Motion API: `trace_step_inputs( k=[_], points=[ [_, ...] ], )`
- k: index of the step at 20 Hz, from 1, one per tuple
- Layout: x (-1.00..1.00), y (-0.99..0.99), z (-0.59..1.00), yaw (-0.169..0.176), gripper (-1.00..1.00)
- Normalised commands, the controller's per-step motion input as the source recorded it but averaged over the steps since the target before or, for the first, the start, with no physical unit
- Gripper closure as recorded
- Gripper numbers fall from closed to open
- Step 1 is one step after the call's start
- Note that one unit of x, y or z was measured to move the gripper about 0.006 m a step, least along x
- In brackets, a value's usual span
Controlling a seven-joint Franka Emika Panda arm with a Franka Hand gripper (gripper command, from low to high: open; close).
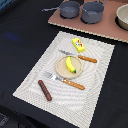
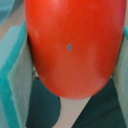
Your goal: Interact with the objects in diverse but meaningful ways.
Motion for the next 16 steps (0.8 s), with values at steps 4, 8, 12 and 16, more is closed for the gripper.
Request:
trace_step_inputs(
  k=[4,8,12,16],
  points=[
    [-0.09,0.09,-0.34,0.0,1.0],
    [-0.06,0.09,-0.42,0.0,1.0],
    [-0.12,0.2,-0.37,0.002,1.0],
    [-0.16,0.28,-0.33,0.01,1.0]
  ],
)
